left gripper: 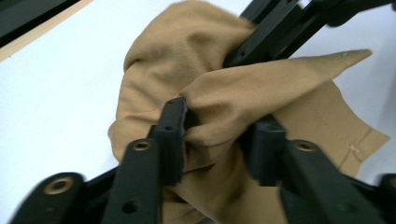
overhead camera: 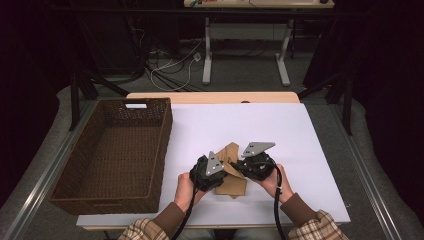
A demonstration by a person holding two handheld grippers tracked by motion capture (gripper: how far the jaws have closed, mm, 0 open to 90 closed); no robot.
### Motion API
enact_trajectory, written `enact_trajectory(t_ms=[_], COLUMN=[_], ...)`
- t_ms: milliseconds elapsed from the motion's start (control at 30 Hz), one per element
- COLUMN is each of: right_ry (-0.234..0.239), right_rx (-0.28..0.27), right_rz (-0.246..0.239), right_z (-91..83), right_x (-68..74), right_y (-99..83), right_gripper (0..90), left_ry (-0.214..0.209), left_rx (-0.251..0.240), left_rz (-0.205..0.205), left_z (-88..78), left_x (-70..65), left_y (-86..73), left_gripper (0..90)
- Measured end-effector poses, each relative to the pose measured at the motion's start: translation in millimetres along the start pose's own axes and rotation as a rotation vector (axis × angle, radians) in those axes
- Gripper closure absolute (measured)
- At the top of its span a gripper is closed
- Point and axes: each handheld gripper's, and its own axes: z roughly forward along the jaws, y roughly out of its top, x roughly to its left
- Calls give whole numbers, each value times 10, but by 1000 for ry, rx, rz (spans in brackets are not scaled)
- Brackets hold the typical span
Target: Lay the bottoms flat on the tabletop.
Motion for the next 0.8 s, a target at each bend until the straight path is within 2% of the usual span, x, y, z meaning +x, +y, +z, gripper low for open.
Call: enact_trajectory(t_ms=[167,367,467,567,700,800], right_ry=[-13,-56,-106,-119,-93,-69], right_rx=[-11,-23,1,44,59,47], right_rz=[16,46,45,33,35,30], right_z=[-82,-197,-191,-93,47,125], right_x=[-72,-196,-235,-239,-210,-159], right_y=[-27,-85,-112,-150,-146,-113], right_gripper=[682,590,575,558,538,494], left_ry=[-10,-22,-21,-22,-32,-39], left_rx=[-13,-24,-19,-13,-2,12], left_rz=[-29,-58,-56,-56,-54,-41], left_z=[-23,-55,-78,-101,-129,-160], left_x=[53,104,120,137,147,136], left_y=[-29,-49,-50,-53,-44,-14], left_gripper=[755,770,769,762,688,528])
